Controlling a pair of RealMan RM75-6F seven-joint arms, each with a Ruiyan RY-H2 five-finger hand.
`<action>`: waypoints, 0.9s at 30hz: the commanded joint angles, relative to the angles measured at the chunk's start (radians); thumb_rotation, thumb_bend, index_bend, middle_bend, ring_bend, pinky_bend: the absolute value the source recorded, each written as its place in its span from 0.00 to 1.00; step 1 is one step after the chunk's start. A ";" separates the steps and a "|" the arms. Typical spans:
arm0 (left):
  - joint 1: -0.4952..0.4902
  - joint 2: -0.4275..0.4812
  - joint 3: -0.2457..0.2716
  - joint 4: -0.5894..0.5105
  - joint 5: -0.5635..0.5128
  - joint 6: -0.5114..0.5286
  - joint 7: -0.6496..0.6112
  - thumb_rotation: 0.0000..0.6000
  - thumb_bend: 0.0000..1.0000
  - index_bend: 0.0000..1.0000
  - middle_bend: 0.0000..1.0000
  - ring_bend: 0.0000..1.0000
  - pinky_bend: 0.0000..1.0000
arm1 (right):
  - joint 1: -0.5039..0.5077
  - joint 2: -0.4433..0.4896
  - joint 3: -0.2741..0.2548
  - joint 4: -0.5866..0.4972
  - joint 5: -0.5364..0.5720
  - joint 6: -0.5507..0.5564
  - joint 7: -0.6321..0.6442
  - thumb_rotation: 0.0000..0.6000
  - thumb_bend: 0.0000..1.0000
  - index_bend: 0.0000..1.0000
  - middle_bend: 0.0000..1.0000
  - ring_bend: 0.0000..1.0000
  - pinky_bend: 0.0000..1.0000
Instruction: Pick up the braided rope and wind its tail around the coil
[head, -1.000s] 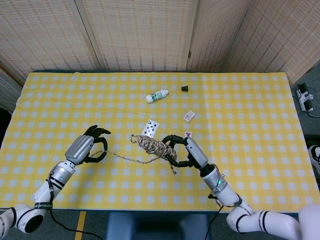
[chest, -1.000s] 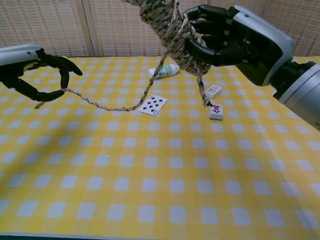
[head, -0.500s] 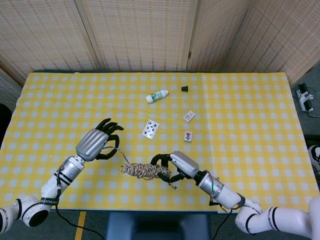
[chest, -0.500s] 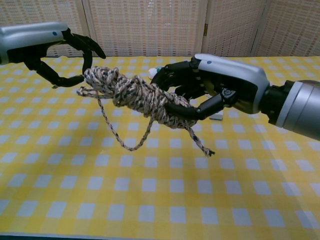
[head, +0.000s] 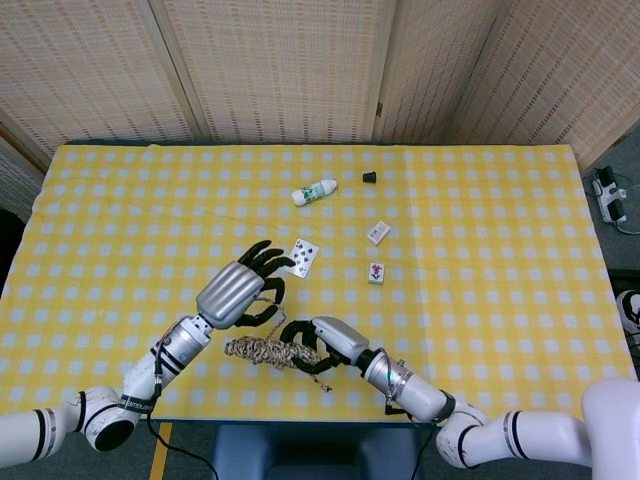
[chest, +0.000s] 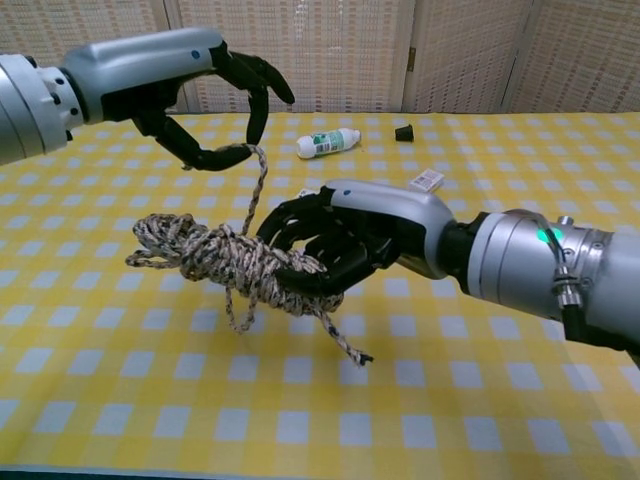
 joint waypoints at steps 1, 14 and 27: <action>-0.007 -0.014 -0.001 -0.009 0.001 0.005 -0.002 1.00 0.47 0.62 0.22 0.12 0.00 | 0.004 -0.055 0.025 0.013 0.072 -0.008 -0.023 1.00 0.76 0.81 0.66 0.72 0.55; 0.062 -0.040 0.051 -0.050 0.089 0.148 -0.030 1.00 0.47 0.62 0.21 0.11 0.00 | -0.101 -0.280 0.211 0.049 0.376 0.217 -0.007 1.00 0.78 0.83 0.68 0.72 0.55; 0.126 -0.064 0.078 0.002 0.097 0.225 -0.074 1.00 0.47 0.62 0.20 0.11 0.00 | -0.197 -0.371 0.279 0.187 0.142 0.388 0.295 1.00 0.78 0.83 0.68 0.73 0.55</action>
